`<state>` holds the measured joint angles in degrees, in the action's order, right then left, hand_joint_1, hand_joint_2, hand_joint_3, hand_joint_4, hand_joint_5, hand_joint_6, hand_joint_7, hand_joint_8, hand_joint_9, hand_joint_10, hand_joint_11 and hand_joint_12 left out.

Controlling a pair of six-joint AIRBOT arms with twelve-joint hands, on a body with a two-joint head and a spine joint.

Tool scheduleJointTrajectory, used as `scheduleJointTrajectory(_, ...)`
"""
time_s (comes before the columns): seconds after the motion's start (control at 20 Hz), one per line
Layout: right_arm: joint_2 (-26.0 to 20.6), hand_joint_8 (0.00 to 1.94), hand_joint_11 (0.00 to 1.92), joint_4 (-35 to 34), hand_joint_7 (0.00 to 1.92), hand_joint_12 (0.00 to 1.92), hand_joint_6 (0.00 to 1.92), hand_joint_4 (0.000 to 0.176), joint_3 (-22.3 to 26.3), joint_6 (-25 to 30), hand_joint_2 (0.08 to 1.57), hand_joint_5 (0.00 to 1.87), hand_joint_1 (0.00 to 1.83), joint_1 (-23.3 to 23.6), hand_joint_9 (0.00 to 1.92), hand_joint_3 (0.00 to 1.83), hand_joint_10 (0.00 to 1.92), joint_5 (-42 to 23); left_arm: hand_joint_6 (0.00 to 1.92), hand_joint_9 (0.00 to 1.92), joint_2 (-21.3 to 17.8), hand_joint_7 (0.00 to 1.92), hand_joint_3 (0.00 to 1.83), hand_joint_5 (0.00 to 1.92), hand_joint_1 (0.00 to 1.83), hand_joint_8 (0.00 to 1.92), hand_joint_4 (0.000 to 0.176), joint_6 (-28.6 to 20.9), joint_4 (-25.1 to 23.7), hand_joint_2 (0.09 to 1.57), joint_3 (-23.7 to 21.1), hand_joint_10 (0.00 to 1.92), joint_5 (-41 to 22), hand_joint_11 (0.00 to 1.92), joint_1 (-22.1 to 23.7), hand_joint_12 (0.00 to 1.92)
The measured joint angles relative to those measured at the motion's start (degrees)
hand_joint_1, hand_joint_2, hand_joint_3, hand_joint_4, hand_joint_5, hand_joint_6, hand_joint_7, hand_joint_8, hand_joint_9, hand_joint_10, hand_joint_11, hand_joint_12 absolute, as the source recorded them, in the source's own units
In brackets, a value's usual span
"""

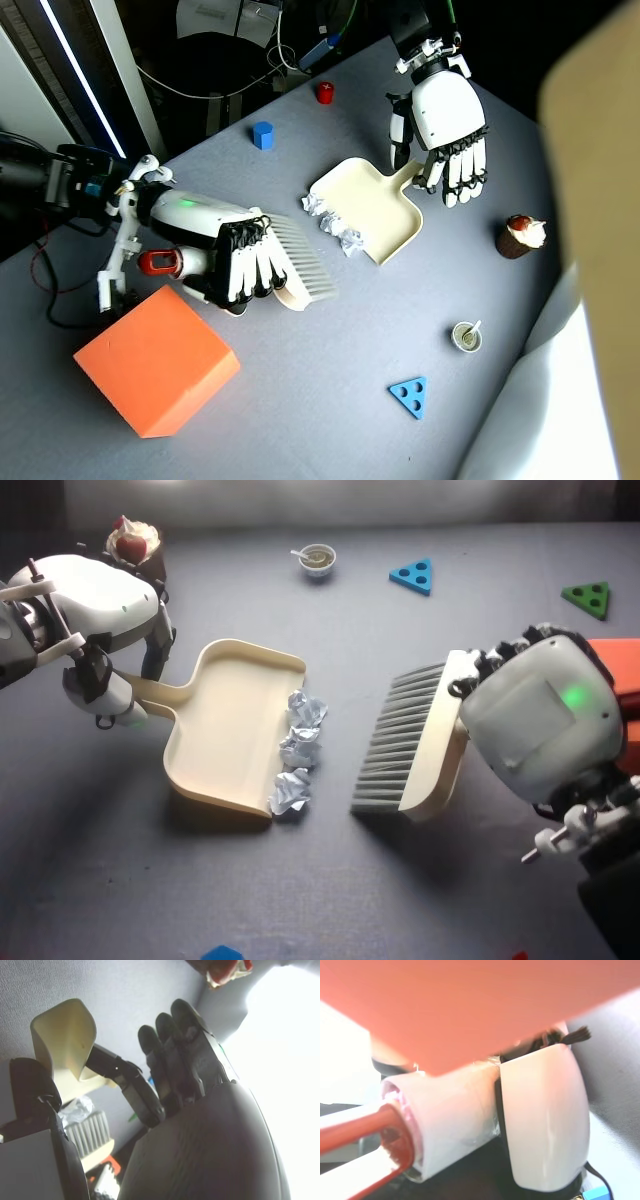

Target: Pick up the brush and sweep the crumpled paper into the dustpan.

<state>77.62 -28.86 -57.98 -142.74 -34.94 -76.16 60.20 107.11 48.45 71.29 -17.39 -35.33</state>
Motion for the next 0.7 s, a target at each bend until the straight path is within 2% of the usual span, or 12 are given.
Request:
scheduleJointTrajectory(0.1, -2.2, 1.94, 1.39, 0.5, 1.16, 1.92, 1.92, 0.0, 2.0, -0.2, 1.16, 0.83, 1.31, 2.8, 1.34, 0.0, 1.92, 1.9, 0.94, 0.46, 0.0, 0.56, 0.0, 1.0, 1.08, 0.0, 0.036, 0.0, 0.0, 1.11, 0.0, 0.0, 0.0, 0.28, 0.0, 0.36)
scheduleJointTrajectory(0.2, -4.3, 1.94, 1.39, 1.0, 1.16, 1.92, 1.92, 0.0, 3.8, -0.8, 1.16, 0.81, 1.31, 5.6, 1.35, 0.0, 1.92, 4.0, 0.85, 0.5, 0.0, 0.6, 0.0, 1.06, 1.1, 0.01, 0.012, 0.0, 0.0, 1.08, 0.0, 0.01, 0.0, 0.3, 0.0, 0.39)
scheduleJointTrajectory(0.25, -5.9, 1.94, 1.39, 1.0, 1.16, 1.92, 1.92, 0.0, 5.0, -1.1, 1.17, 0.79, 1.31, 7.6, 1.34, 0.0, 1.92, 5.9, 0.87, 0.48, 0.0, 0.59, 0.0, 1.04, 1.09, 0.0, 0.032, 0.0, 0.0, 1.09, 0.0, 0.0, 0.0, 0.28, 0.0, 0.41)
scheduleJointTrajectory(0.3, -6.4, 1.94, 1.39, 1.1, 1.16, 1.92, 1.92, 0.0, 5.4, -1.3, 1.17, 0.81, 1.3, 8.4, 1.34, 0.0, 1.92, 6.7, 0.88, 0.48, 0.0, 0.57, 0.0, 1.04, 1.09, 0.0, 0.035, 0.0, 0.0, 1.09, 0.0, 0.0, 0.0, 0.27, 0.0, 0.42)
scheduleJointTrajectory(0.35, -7.7, 1.94, 1.39, 1.5, 1.15, 1.92, 1.92, 0.0, 6.3, -2.6, 1.17, 0.78, 1.29, 10.1, 1.34, 0.0, 1.92, 8.8, 0.86, 0.48, 0.0, 0.58, 0.0, 1.05, 1.1, 0.0, 0.0, 0.0, 0.0, 1.08, 0.0, 0.0, 0.0, 0.27, 0.0, 0.42)
scheduleJointTrajectory(0.4, -8.7, 1.94, 1.39, 1.5, 1.15, 1.92, 1.92, 0.0, 7.1, -3.8, 1.17, 0.79, 1.28, 11.5, 1.34, 0.0, 1.92, 11.2, 0.82, 0.49, 0.0, 0.59, 0.0, 1.08, 1.12, 0.0, 0.0, 0.0, 0.0, 1.07, 0.0, 0.0, 0.1, 0.28, 0.0, 0.44)
scheduleJointTrajectory(0.45, -9.6, 1.94, 1.39, 1.6, 1.15, 1.92, 1.92, 0.0, 7.8, -4.9, 1.16, 0.8, 1.29, 12.8, 1.34, 0.0, 1.92, 13.7, 0.85, 0.48, 0.0, 0.58, 0.0, 1.06, 1.1, 0.0, 0.027, 0.0, 0.0, 1.08, 0.0, 0.0, 0.1, 0.28, 0.0, 0.45)
scheduleJointTrajectory(0.5, -10.8, 1.94, 1.38, 1.9, 1.15, 1.92, 1.89, 0.0, 8.7, -6.4, 1.16, 0.76, 1.29, 14.4, 1.34, 0.0, 1.92, 17.4, 0.87, 0.49, 0.1, 0.58, 0.0, 1.05, 1.09, 0.0, 0.026, 0.0, 0.0, 1.09, 0.0, 0.0, 0.0, 0.28, 0.0, 0.46)
scheduleJointTrajectory(0.55, -11.9, 1.94, 1.37, 2.0, 1.16, 1.92, 1.86, 0.0, 9.4, -8.3, 1.16, 0.79, 1.29, 16.5, 1.34, 0.0, 1.92, 21.7, 0.87, 0.49, 0.3, 0.58, 0.0, 1.05, 1.1, 0.0, 0.007, 0.0, 0.0, 1.09, 0.0, 0.0, 0.0, 0.27, 0.0, 0.47)
scheduleJointTrajectory(0.6, -12.4, 1.94, 1.37, 2.0, 1.15, 1.92, 1.91, 0.0, 9.6, -9.4, 1.16, 0.8, 1.29, 17.7, 1.34, 0.0, 1.92, 24.0, 0.87, 0.48, 0.4, 0.58, 0.0, 1.05, 1.09, 0.0, 0.023, 0.0, 0.0, 1.09, 0.0, 0.0, 0.2, 0.26, 0.0, 0.47)
scheduleJointTrajectory(0.65, -13.0, 1.94, 1.37, 1.6, 1.14, 1.92, 1.92, 0.0, 10.1, -11.7, 1.16, 0.8, 1.29, 19.4, 1.33, 0.0, 1.92, 27.1, 0.86, 0.48, 0.4, 0.58, 0.0, 1.05, 1.09, 0.0, 0.025, 0.0, 0.0, 1.09, 0.0, 0.0, 0.3, 0.26, 0.0, 0.47)
scheduleJointTrajectory(0.7, -13.4, 1.94, 1.38, 0.4, 1.16, 1.92, 1.92, 0.0, 10.5, -14.5, 1.15, 0.84, 1.3, 20.8, 1.34, 0.0, 1.92, 29.6, 0.84, 0.48, 0.5, 0.57, 0.0, 1.06, 1.1, 0.0, 0.006, 0.0, 0.0, 1.08, 0.0, 0.0, 0.3, 0.26, 0.0, 0.48)
